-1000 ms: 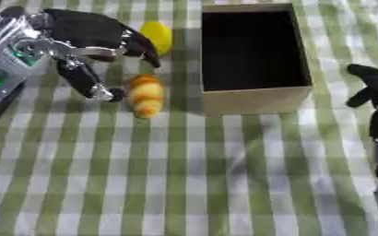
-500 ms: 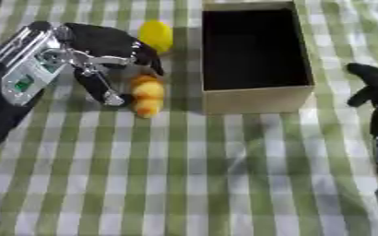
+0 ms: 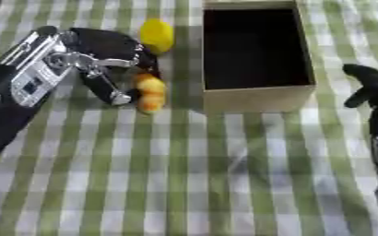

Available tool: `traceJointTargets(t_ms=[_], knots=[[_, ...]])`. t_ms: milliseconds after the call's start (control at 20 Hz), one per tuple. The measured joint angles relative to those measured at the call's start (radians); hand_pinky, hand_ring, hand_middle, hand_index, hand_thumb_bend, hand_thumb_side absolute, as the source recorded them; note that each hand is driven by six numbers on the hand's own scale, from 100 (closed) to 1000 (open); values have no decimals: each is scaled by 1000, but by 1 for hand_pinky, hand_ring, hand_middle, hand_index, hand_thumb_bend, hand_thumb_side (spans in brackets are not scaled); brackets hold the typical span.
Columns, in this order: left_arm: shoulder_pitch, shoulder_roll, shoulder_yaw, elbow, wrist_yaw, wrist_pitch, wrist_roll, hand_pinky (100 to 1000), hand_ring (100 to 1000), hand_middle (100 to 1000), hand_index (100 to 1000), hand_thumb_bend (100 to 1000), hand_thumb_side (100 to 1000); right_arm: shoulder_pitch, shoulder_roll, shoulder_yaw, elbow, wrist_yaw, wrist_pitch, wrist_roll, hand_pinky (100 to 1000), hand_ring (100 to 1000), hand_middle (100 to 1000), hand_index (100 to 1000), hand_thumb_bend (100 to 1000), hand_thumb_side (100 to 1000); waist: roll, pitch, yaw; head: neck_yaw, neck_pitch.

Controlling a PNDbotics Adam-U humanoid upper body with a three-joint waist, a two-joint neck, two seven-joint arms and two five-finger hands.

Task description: Pick up objects on the table and place them in the box.

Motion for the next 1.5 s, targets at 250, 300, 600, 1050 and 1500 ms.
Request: traceJointTargets(t_ms=[250,300,600,1050,1500], knots=[[1,33,28,-124,49,41,34,655,624,593,667,100,131,4,6,-1,0,0,2,-5,939,830,469,748,100,525,0,0,5,-1,0],[0,36,38,-147,66,54,36,650,614,583,659,100,132,7,7,-1,0,0,1,-7,939,830,470,748,100,525,-1,0,5,-1,0],[-64,22,74,-210,163,118,23,633,586,562,647,100,126,9,7,-13,0,-7,-18,-26,938,830,473,750,100,525,-5,-4,5,-1,0],[-150,-83,104,-180,156,162,67,618,547,538,628,100,121,6,7,-13,0,-28,-18,-25,939,831,474,750,100,524,-6,-4,-14,9,-8],[-165,-208,118,58,17,116,185,626,560,547,635,100,124,-28,6,-8,0,-70,-7,-8,941,831,474,750,100,523,5,6,-73,48,-18]])
